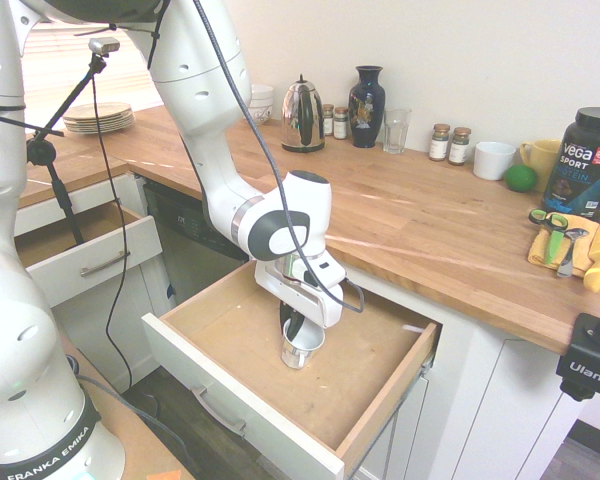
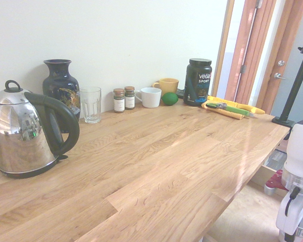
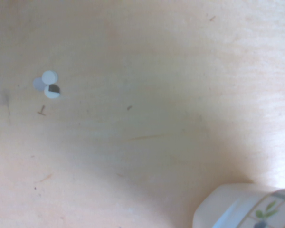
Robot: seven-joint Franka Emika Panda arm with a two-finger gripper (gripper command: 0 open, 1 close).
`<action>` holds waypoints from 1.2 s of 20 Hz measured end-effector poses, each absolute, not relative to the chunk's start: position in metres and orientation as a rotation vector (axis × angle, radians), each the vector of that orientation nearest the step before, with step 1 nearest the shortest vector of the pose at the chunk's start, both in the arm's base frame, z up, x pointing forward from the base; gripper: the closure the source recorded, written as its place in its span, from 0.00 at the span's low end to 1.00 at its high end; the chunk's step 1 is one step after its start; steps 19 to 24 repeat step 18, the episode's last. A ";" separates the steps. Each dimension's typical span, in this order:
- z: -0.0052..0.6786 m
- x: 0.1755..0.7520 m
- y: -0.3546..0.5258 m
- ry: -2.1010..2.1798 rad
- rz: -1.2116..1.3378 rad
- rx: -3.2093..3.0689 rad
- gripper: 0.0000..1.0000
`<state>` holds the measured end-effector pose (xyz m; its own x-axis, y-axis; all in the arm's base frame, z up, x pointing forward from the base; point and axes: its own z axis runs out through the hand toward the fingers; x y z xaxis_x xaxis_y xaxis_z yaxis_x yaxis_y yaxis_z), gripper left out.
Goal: Put mug in the drawer
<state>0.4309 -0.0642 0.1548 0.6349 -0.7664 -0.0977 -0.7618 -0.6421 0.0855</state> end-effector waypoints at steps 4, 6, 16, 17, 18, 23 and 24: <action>0.155 0.431 -0.064 -1.316 -0.195 2.807 0.00; 0.155 0.431 -0.064 -1.321 -0.194 2.806 0.00; 0.187 0.444 -0.057 -1.309 -0.120 2.842 0.00; 0.197 0.444 -0.053 -1.303 -0.105 2.851 0.00; 0.208 0.444 -0.049 -1.300 -0.080 2.858 0.00; 0.208 0.444 -0.049 -1.300 -0.080 2.858 0.00; 0.208 0.444 -0.049 -1.300 -0.080 2.858 0.00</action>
